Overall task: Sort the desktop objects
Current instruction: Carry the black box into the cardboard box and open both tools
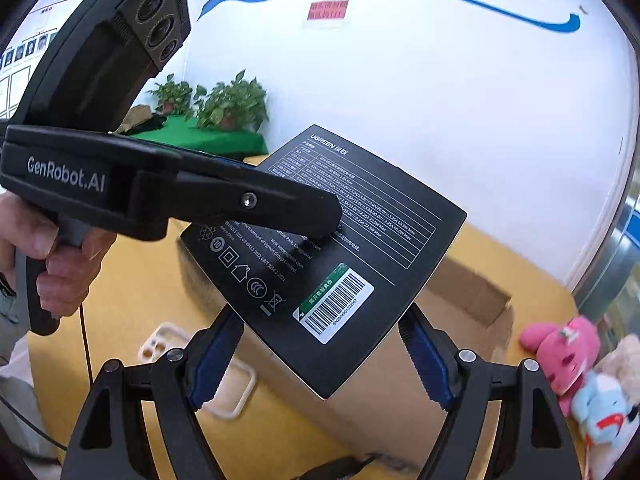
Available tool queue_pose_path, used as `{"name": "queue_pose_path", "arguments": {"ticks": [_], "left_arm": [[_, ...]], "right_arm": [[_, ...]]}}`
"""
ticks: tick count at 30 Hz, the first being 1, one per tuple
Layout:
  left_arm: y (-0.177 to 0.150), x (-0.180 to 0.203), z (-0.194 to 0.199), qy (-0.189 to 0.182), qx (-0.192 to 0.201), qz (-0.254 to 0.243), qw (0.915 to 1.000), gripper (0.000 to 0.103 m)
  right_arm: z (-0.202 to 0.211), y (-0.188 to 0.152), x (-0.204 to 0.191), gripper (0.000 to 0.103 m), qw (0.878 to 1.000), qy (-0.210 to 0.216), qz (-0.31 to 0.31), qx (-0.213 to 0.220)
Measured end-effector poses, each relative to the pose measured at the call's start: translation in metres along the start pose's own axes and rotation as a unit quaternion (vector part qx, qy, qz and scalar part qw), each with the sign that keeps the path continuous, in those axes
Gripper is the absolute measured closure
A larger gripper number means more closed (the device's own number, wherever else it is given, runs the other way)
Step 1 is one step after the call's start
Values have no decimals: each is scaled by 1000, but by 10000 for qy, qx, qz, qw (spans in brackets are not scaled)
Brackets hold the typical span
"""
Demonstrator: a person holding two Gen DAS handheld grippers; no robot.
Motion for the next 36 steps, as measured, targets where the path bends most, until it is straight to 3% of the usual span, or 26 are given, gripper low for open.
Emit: {"name": "queue_pose_path", "arguments": {"ticks": [12, 20, 25, 31, 36], "left_arm": [[105, -15, -19, -22, 563, -268, 9981, 37], [152, -36, -59, 42, 643, -181, 9978, 37], [148, -58, -101, 207, 357, 32, 9991, 37], [119, -90, -166, 330, -321, 273, 9986, 37], [87, -111, -216, 453, -986, 535, 9927, 37]], "right_arm": [[-8, 90, 69, 24, 9989, -128, 233, 395], [-40, 137, 122, 24, 9992, 53, 129, 386], [-81, 137, 147, 24, 9995, 273, 8, 176], [-148, 102, 172, 24, 9970, 625, -359, -276], [-208, 66, 187, 24, 9905, 900, -693, -771]]}}
Point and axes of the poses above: each gripper's, at about its wrist camera, not at the fingertips, and z roughly against the way its jaws point, x to its right, y to its top, the point moved 4 cm from there along -z, roughly the way its jaws point, and after that the axes turned 9 degrees about y, right-handed, at the moved point
